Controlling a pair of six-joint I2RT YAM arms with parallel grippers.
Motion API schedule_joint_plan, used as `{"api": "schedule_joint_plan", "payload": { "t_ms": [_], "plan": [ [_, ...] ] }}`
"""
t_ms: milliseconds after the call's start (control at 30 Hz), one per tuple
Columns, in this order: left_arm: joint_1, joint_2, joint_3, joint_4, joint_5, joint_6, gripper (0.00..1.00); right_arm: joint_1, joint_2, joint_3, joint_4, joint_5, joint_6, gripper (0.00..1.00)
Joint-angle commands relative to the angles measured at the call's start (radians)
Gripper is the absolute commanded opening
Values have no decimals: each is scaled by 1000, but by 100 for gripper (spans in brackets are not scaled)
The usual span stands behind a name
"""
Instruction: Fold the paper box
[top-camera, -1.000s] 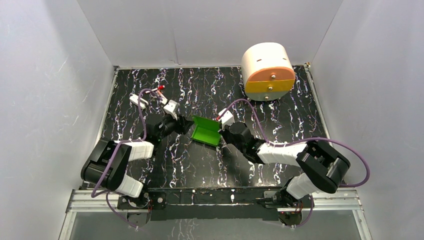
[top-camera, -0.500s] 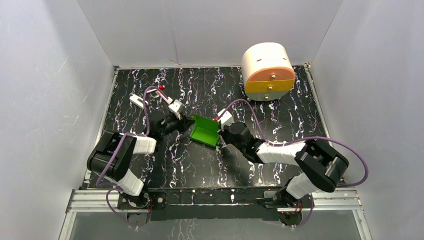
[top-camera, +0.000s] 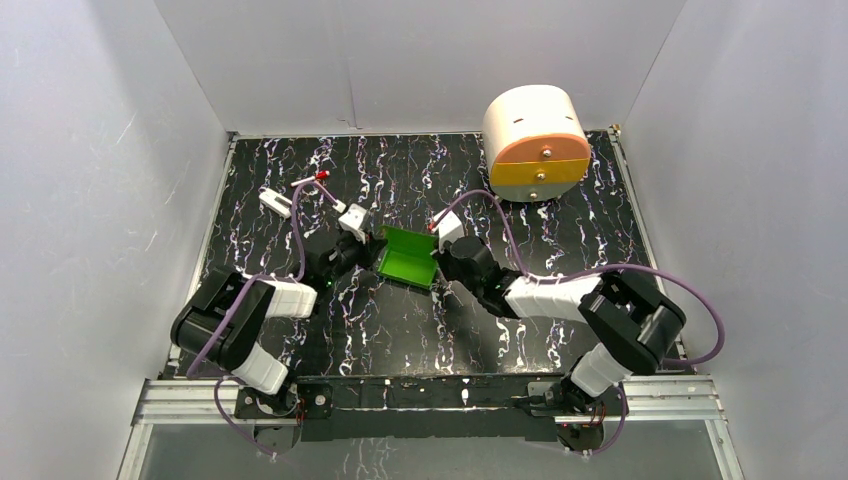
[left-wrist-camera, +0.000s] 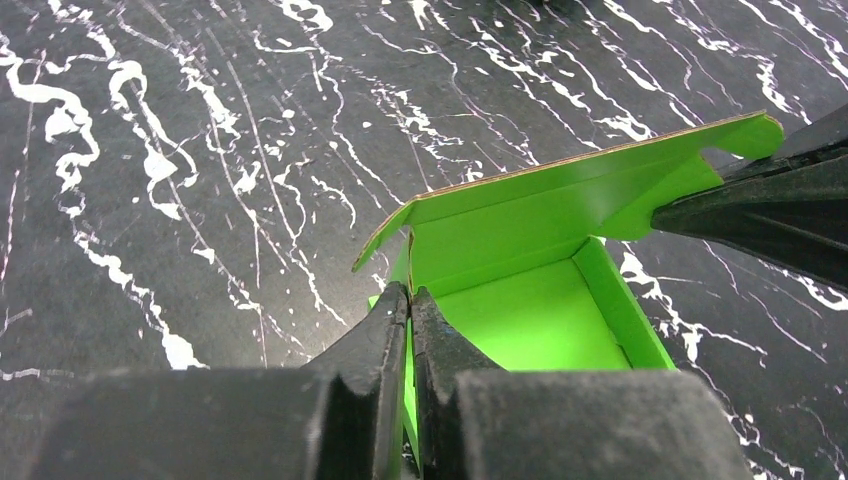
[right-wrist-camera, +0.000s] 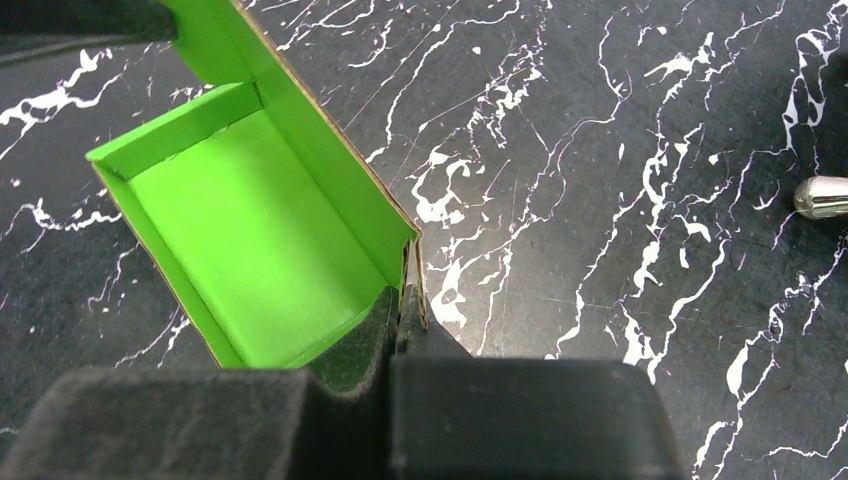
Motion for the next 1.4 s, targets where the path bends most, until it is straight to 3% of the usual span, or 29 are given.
{"api": "schedule_joint_plan", "payload": {
  "t_ms": [0,133,567,1033,1367],
  "plan": [
    [-67,-63,-36,74,-134,-53,0,7,26,70,14,12,87,0],
    [-115,-87,-67,78,-226,-90,0,7,38,88,-7,87,157,0],
    [-337,-99,-113,82,-710,-241,0,24,70,114,-72,196,455,0],
    [-492,-10,-167,164,-951,-305,0,94,68,-54,87,315,536,0],
    [-531,37,-200,202,-995,-390,0,124,86,-129,201,331,497,0]
  ]
}}
